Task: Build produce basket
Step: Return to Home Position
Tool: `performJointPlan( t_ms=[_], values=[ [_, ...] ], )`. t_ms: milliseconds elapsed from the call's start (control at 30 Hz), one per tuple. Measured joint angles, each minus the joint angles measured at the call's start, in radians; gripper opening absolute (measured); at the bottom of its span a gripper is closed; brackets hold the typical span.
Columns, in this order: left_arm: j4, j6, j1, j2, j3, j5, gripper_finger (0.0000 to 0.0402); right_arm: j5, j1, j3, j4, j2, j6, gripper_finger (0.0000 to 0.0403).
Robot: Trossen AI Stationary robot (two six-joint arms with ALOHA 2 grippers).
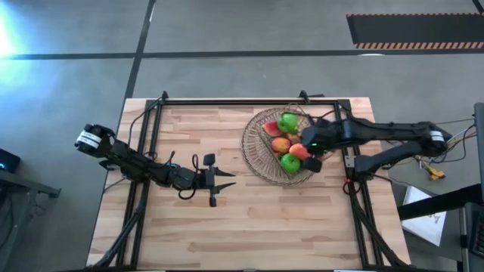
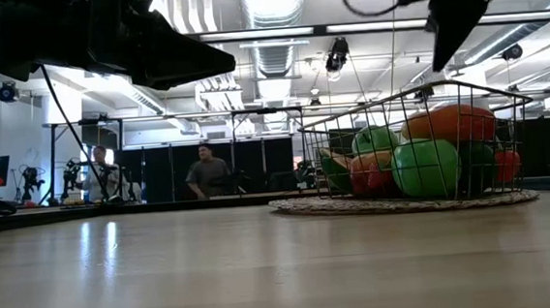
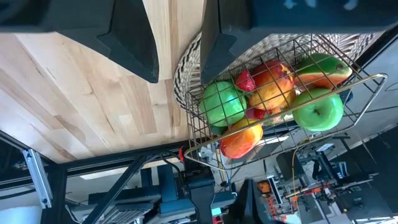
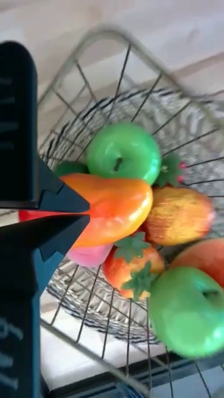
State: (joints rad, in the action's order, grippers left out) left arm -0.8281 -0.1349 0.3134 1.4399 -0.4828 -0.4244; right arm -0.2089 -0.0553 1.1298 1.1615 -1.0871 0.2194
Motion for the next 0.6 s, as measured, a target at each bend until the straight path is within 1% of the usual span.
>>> performJointPlan(
  t_ms=[67, 167, 233, 300, 367, 433, 500, 600],
  values=[
    [0.000, 0.000, 0.000, 0.000, 0.000, 0.000, 0.0102, -0.001, 0.009, -0.017, 0.000, 0.065, 0.055, 0.0009],
    [0.000, 0.001, 0.000, 0.000, 0.000, 0.000, 0.0102, -0.003, 0.033, -0.083, -0.010, 0.183, 0.166, 0.0009],
    [0.000, 0.001, 0.000, 0.000, 0.000, 0.000, 0.0102, -0.002, 0.068, -0.154, -0.063, 0.271, 0.244, 0.0009],
    [0.000, 0.002, 0.000, 0.000, 0.000, 0.000, 0.0102, -0.001, 0.118, -0.240, -0.158, 0.358, 0.304, 0.0009],
    [0.000, 0.002, 0.000, 0.000, 0.000, 0.000, 0.0102, 0.003, 0.177, -0.328, -0.302, 0.434, 0.339, 0.0009],
    [0.000, 0.001, 0.000, 0.000, 0.000, 0.000, 0.0102, 0.005, 0.237, -0.416, -0.490, 0.496, 0.331, 0.0009],
    [0.000, 0.001, 0.000, 0.000, 0.000, 0.000, 0.0102, 0.007, 0.293, -0.504, -0.690, 0.540, 0.272, 0.0009],
    [0.000, 0.001, 0.000, 0.000, 0.000, 0.000, 0.0102, 0.007, 0.353, -0.628, -1.004, 0.570, 0.126, 0.0009]
  ],
)
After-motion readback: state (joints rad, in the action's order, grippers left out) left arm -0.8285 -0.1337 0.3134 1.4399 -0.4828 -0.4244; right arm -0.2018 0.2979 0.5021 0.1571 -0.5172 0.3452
